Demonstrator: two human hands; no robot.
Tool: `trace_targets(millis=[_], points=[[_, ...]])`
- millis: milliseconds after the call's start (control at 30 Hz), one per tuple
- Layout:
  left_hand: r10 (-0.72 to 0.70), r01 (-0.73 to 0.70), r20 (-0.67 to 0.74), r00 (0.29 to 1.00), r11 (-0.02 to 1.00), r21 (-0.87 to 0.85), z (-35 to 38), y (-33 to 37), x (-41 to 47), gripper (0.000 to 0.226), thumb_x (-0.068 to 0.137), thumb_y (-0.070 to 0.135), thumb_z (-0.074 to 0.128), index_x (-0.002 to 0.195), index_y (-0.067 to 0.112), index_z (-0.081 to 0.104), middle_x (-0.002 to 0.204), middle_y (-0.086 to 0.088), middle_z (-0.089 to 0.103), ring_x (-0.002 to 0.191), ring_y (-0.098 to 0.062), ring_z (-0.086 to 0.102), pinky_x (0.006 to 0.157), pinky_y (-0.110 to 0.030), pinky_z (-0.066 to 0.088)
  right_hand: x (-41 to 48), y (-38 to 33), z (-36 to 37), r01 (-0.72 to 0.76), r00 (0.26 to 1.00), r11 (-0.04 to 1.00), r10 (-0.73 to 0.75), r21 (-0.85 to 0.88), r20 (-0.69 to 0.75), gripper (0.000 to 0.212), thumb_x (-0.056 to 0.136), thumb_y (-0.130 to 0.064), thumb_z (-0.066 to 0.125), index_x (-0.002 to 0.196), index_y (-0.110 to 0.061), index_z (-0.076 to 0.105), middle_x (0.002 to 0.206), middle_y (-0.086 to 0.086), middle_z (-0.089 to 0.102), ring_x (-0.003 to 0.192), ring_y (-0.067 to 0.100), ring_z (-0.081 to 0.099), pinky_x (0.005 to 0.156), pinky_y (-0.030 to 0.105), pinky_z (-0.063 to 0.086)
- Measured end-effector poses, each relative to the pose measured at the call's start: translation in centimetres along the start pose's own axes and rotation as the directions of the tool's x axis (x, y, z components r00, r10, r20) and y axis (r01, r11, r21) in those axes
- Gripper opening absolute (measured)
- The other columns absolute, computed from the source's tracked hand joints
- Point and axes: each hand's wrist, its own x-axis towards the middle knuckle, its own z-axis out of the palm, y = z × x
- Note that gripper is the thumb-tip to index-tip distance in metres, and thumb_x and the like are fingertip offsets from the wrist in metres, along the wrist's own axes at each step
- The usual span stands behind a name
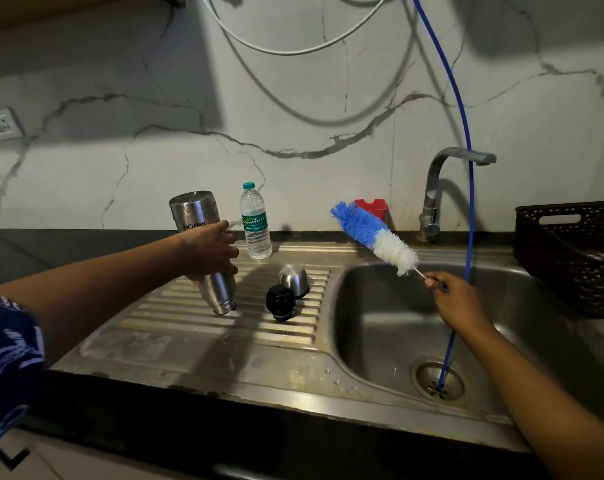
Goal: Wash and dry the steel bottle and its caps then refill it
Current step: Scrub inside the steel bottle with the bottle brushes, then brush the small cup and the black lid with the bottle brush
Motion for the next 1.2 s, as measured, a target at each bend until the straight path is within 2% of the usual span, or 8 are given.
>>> trace_targets(millis=[633, 733, 800, 867, 967, 1100, 1133, 1200], points=[[0.032, -0.029, 0.054, 0.998, 0.998, -0.064, -0.1, -1.0, 1.1, 0.072, 0.086, 0.05, 0.059, 0.147, 0.034, 0.025, 0.146, 0.001, 0.04, 0.137, -0.025, 0.033, 0.115, -0.056, 0.01, -0.3, -0.3, -0.3, -0.01, 1.0, 1.0, 0.01, -0.008, 0.014, 0.025, 0.096, -0.029, 0.049, 0.115, -0.022, 0.063, 0.106, 0.007, 0.067, 0.097, 0.028, 0.06, 0.086, 0.043, 0.049], [-0.011, 0.014, 0.018, 1.0, 0.983, -0.184, -0.5, -1.4, 1.2, 0.074, 0.086, 0.055, 0.057, 0.148, 0.037, 0.022, 0.15, 0.004, 0.035, 0.141, -0.022, 0.029, 0.117, -0.055, 0.006, -0.4, -0.4, -0.5, -0.02, 1.0, 1.0, 0.02, -0.004, 0.02, 0.025, 0.096, -0.029, 0.048, 0.116, -0.023, 0.063, 0.105, 0.006, 0.066, 0.096, 0.027, 0.059, 0.086, 0.043, 0.049], [-0.097, 0.06, -0.099, 0.99, 0.945, -0.322, -1.4, -1.4, 1.5, 0.069, 0.087, 0.059, 0.051, 0.147, 0.039, 0.023, 0.15, 0.008, 0.036, 0.14, -0.018, 0.03, 0.118, -0.049, 0.012, -0.5, -0.5, -0.7, -0.028, 1.0, 1.0, 0.028, -0.001, 0.01, 0.025, 0.096, -0.03, 0.047, 0.116, -0.023, 0.062, 0.104, 0.005, 0.066, 0.095, 0.026, 0.059, 0.086, 0.044, 0.049], [-0.235, 0.094, -0.203, 0.951, 0.841, -0.533, -2.9, -1.0, 2.3, 0.061, 0.09, 0.06, 0.045, 0.145, 0.038, 0.029, 0.147, 0.008, 0.041, 0.135, -0.017, 0.037, 0.114, -0.042, 0.025, -0.5, -0.6, -0.9, -0.029, 1.0, 1.0, 0.029, 0.005, -0.011, 0.026, 0.096, -0.03, 0.047, 0.116, -0.023, 0.062, 0.104, 0.005, 0.066, 0.094, 0.025, 0.059, 0.085, 0.042, 0.049], [-0.409, 0.104, -0.131, 0.903, 0.505, -0.857, -5.7, 0.9, 5.1, 0.06, 0.09, 0.059, 0.049, 0.143, 0.033, 0.037, 0.143, 0.001, 0.046, 0.128, -0.022, 0.046, 0.101, -0.039, 0.042, -0.5, -0.4, -1.4, -0.034, 0.999, 0.999, 0.035, 0.026, -0.027, 0.024, 0.096, -0.027, 0.049, 0.114, -0.021, 0.064, 0.102, 0.006, 0.066, 0.092, 0.025, 0.059, 0.083, 0.038, 0.048], [-0.317, 0.251, 0.209, 0.925, 0.097, -0.963, -6.6, 4.2, 10.8, 0.078, 0.083, 0.055, 0.063, 0.147, 0.023, 0.033, 0.144, -0.008, 0.047, 0.13, -0.027, 0.046, 0.105, -0.036, 0.039, -0.5, -0.6, -1.6, -0.034, 0.999, 0.999, 0.034, 0.011, -0.018, 0.023, 0.096, -0.024, 0.049, 0.113, -0.022, 0.064, 0.096, 0.003, 0.065, 0.085, 0.02, 0.056, 0.078, 0.033, 0.045], [-0.288, 0.284, 0.263, 0.921, 0.032, -0.958, -6.4, 4.7, 11.9, 0.08, 0.08, 0.052, 0.066, 0.147, 0.022, 0.033, 0.142, -0.008, 0.049, 0.128, -0.027, 0.047, 0.105, -0.035, 0.04, -0.5, -0.6, -1.6, -0.032, 0.999, 0.999, 0.032, 0.001, -0.019, 0.023, 0.096, -0.025, 0.049, 0.113, -0.022, 0.064, 0.098, 0.004, 0.066, 0.085, 0.02, 0.056, 0.078, 0.033, 0.045], [-0.283, 0.337, 0.315, 0.906, 0.029, -0.941, -5.8, 5.4, 13.1, 0.076, 0.075, 0.043, 0.071, 0.141, 0.021, 0.041, 0.135, -0.007, 0.056, 0.121, -0.026, 0.053, 0.1, -0.035, 0.045, -0.4, -0.6, -1.6, -0.035, 0.999, 0.999, 0.035, -0.01, -0.027, 0.023, 0.096, -0.028, 0.048, 0.114, -0.024, 0.064, 0.102, 0.005, 0.067, 0.09, 0.023, 0.059, 0.081, 0.034, 0.047]])
